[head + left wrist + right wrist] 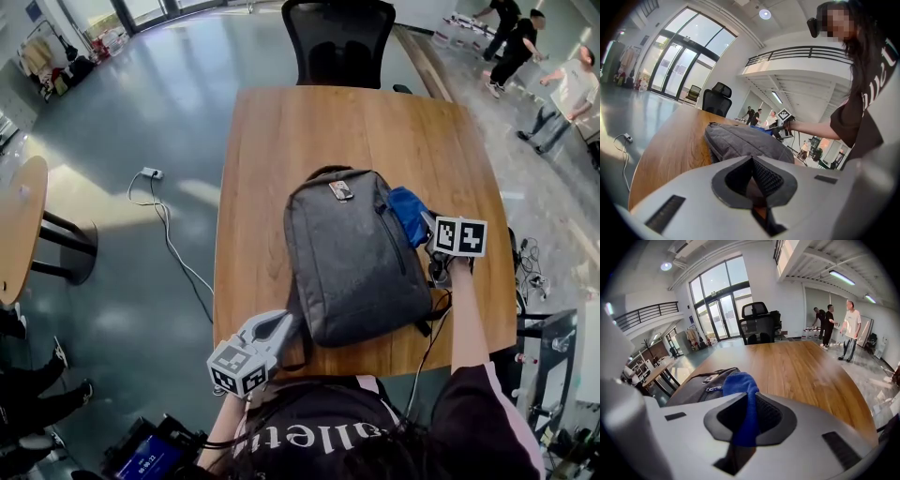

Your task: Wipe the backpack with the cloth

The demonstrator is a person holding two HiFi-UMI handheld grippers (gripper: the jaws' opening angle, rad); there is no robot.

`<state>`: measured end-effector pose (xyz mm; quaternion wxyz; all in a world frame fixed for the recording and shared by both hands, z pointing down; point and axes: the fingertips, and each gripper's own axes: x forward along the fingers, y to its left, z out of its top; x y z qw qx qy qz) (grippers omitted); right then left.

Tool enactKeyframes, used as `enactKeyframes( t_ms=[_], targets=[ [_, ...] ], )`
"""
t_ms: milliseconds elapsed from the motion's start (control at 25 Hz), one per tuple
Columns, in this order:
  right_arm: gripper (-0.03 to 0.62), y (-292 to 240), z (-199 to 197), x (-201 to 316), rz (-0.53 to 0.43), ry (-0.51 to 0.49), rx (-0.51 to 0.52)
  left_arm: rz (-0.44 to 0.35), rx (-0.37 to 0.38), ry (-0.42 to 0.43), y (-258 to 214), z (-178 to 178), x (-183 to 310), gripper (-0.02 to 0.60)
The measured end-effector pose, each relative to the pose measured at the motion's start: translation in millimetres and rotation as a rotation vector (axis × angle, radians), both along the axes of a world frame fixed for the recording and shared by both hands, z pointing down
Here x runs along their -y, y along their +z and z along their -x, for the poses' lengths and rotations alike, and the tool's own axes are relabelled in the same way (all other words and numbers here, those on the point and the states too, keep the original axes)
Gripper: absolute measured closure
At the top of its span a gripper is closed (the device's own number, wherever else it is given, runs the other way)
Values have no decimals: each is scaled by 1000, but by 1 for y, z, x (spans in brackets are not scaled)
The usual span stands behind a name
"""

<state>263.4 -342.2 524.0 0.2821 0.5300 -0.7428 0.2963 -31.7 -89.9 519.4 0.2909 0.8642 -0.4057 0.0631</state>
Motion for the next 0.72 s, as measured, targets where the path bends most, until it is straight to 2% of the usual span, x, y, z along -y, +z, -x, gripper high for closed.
enactKeyframes(
  t_ms=[160, 320, 520, 720],
  targets=[
    [533, -10, 0, 2, -17, 0, 28, 2, -1, -2, 1, -1, 1, 580],
    [533, -41, 28, 12, -79, -60, 67, 5, -4, -6, 3, 0, 1, 580],
    [533, -81, 102, 26, -163, -198, 99, 7, -13, -8, 4, 5, 0, 580],
    [533, -86, 193, 29, -158, -354, 126, 6, -10, -5, 7, 12, -2, 580]
  ],
)
